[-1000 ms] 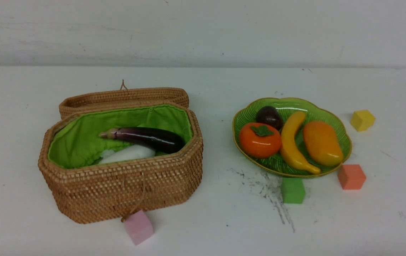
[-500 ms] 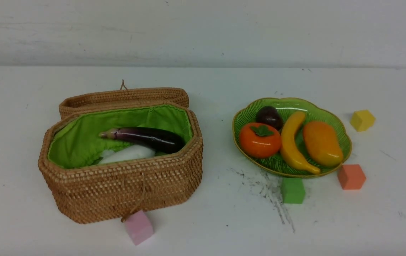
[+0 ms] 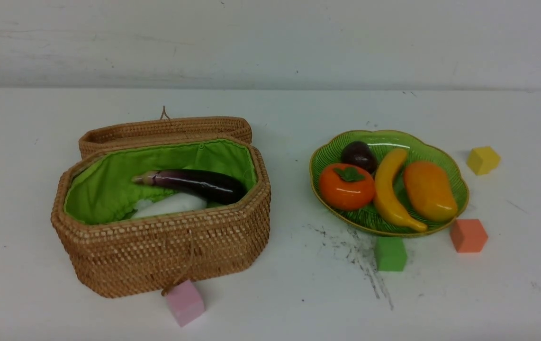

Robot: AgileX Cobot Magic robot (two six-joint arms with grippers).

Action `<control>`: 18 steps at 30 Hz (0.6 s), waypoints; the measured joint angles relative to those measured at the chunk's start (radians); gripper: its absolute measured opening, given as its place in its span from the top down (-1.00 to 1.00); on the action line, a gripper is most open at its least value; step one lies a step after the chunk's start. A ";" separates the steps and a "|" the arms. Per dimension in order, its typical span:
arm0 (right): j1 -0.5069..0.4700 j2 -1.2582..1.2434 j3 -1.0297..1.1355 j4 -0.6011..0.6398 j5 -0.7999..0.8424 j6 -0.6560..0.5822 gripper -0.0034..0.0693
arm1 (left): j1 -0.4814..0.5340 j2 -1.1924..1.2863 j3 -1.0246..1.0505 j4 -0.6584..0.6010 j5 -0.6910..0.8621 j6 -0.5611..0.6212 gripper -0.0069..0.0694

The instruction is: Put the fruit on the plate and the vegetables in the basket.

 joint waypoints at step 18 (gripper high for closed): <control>0.000 0.000 0.000 0.004 -0.001 0.000 0.72 | 0.000 0.000 0.000 0.000 0.000 0.000 0.19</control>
